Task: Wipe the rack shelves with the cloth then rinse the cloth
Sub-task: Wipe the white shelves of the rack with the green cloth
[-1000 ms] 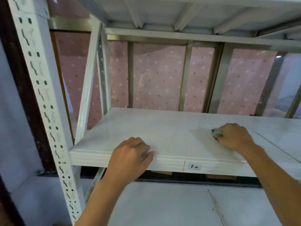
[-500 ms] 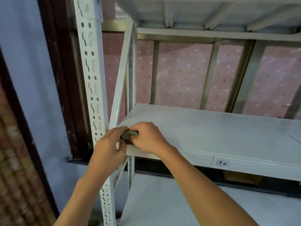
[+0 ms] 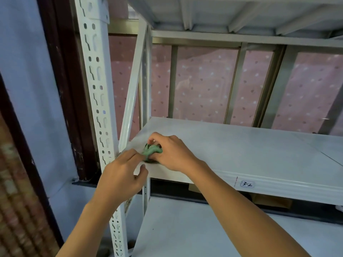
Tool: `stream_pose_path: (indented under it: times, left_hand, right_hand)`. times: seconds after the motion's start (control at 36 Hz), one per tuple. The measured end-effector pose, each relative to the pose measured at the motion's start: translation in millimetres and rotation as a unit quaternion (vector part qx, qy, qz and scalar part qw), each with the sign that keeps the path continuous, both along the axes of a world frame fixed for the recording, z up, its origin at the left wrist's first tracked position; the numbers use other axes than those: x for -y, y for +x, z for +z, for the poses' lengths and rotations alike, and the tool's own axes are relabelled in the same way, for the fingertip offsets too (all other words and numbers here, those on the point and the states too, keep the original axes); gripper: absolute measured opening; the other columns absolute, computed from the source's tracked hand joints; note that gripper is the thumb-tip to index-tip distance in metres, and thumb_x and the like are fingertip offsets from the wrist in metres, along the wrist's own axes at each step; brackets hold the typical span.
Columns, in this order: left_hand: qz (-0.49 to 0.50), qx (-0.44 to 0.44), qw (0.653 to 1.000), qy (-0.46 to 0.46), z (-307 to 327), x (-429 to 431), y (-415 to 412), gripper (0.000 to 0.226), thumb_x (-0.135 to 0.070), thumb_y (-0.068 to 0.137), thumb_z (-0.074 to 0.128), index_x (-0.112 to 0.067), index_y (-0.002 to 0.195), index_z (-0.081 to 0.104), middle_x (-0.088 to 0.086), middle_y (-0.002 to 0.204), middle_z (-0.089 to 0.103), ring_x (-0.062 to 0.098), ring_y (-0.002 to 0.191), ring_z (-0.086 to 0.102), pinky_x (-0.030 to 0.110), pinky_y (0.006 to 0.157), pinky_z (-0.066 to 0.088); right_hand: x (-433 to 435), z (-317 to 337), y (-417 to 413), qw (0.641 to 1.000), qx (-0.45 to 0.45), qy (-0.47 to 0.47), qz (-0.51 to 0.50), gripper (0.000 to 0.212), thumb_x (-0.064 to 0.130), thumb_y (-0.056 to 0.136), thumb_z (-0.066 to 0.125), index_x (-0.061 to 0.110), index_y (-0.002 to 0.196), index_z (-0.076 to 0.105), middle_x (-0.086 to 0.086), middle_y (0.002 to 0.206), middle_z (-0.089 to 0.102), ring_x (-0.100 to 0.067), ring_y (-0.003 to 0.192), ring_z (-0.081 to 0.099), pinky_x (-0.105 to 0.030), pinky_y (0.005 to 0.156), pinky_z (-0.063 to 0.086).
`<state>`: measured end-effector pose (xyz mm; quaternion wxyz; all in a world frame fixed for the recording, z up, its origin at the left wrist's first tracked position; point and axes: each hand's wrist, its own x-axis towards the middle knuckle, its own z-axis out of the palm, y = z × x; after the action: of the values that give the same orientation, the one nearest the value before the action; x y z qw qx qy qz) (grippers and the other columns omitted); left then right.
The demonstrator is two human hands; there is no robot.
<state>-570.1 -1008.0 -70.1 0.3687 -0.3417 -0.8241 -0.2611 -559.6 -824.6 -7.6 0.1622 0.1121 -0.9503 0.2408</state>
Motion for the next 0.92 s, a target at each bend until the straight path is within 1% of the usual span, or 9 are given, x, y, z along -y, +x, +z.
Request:
stream_pose_path:
  times: [0.08,0.17,0.25,0.39,0.47,0.56,0.72,0.83,0.92]
  left_hand:
    - [0.030,-0.062,0.997,0.023,-0.7,7.9,5.6,0.026,-0.023,0.090,0.051,-0.011,0.075,0.068,-0.003,0.077,0.061,0.019,0.066,0.059,0.032,0.044,0.046]
    - [0.039,-0.091,0.995,0.031,-1.5,11.2,7.9,0.021,-0.018,0.090,0.056,-0.010,0.078,0.071,-0.001,0.079,0.064,0.020,0.070,0.061,0.031,0.050,0.049]
    - [0.044,-0.102,0.994,0.024,-1.5,11.3,3.9,0.019,-0.017,0.089,0.058,-0.009,0.079,0.072,0.000,0.081,0.066,0.021,0.072,0.062,0.029,0.057,0.051]
    - [0.014,-0.128,0.990,0.050,-3.0,7.9,2.9,0.026,-0.018,0.091,0.057,-0.008,0.071,0.071,0.002,0.078,0.068,0.022,0.069,0.063,0.033,0.058,0.051]
    - [-0.015,-0.133,0.989,0.058,-3.6,-1.9,2.0,0.029,-0.022,0.094,0.057,-0.008,0.078,0.076,0.003,0.084,0.073,0.024,0.075,0.068,0.038,0.064,0.054]
    - [-0.034,-0.123,0.990,0.058,-0.2,-21.3,-0.6,0.030,-0.027,0.096,0.057,-0.010,0.085,0.079,0.002,0.090,0.075,0.025,0.082,0.071,0.040,0.070,0.056]
    - [-0.100,-0.064,0.992,0.032,6.9,-95.2,6.7,0.037,-0.042,0.096,0.060,-0.012,0.109,0.077,0.004,0.112,0.074,0.021,0.100,0.069,0.032,0.084,0.055]
    - [-0.131,-0.063,0.989,-0.021,-4.6,-138.0,8.9,0.045,-0.053,0.092,0.066,-0.014,0.110,0.077,0.003,0.111,0.074,0.023,0.100,0.070,0.038,0.082,0.056]
    - [-0.135,-0.089,0.986,-0.028,-12.8,-148.0,9.8,0.041,-0.053,0.089,0.072,-0.014,0.100,0.079,-0.001,0.101,0.074,0.023,0.088,0.070,0.037,0.075,0.055]
  right_hand:
    - [15.1,-0.3,-17.6,0.999,-0.006,0.028,0.019,0.029,0.020,0.089,0.064,0.028,0.117,0.065,0.000,0.114,0.068,-0.021,0.101,0.059,-0.034,0.085,0.050]
    - [38.2,1.1,-36.4,0.998,0.013,0.048,0.034,0.026,0.014,0.090,0.055,0.021,0.107,0.074,-0.006,0.105,0.070,-0.025,0.096,0.061,-0.035,0.081,0.050]
    - [59.8,2.2,-45.1,0.997,0.021,0.066,0.046,0.025,0.011,0.087,0.058,0.016,0.104,0.076,-0.008,0.101,0.071,-0.027,0.092,0.062,-0.027,0.074,0.042]
    - [51.1,3.6,-25.0,0.992,0.000,0.105,0.072,0.024,0.009,0.085,0.059,0.021,0.097,0.076,0.003,0.078,0.057,-0.020,0.074,0.053,-0.021,0.058,0.031]
    - [16.4,2.1,0.9,0.989,-0.002,0.139,0.055,0.034,0.014,0.082,0.059,0.030,0.107,0.075,0.005,0.085,0.066,-0.021,0.078,0.056,-0.026,0.061,0.041]
    - [-37.6,-5.5,31.1,0.986,0.001,0.159,-0.040,0.049,0.016,0.079,0.054,0.039,0.120,0.068,0.007,0.113,0.070,-0.025,0.097,0.059,-0.034,0.080,0.052]
    - [-168.1,-3.3,121.8,0.943,0.033,0.157,-0.291,0.044,0.019,0.084,0.055,0.044,0.117,0.068,0.003,0.114,0.072,-0.027,0.096,0.063,-0.032,0.085,0.051]
    - [-263.7,0.3,167.6,0.875,0.079,0.149,-0.453,0.038,0.026,0.088,0.052,0.042,0.119,0.069,-0.010,0.115,0.069,-0.033,0.095,0.063,-0.036,0.086,0.053]
    - [-327.1,6.0,190.2,0.821,0.110,0.159,-0.538,0.038,0.030,0.092,0.049,0.021,0.125,0.066,-0.018,0.115,0.065,-0.036,0.101,0.061,-0.039,0.088,0.051]
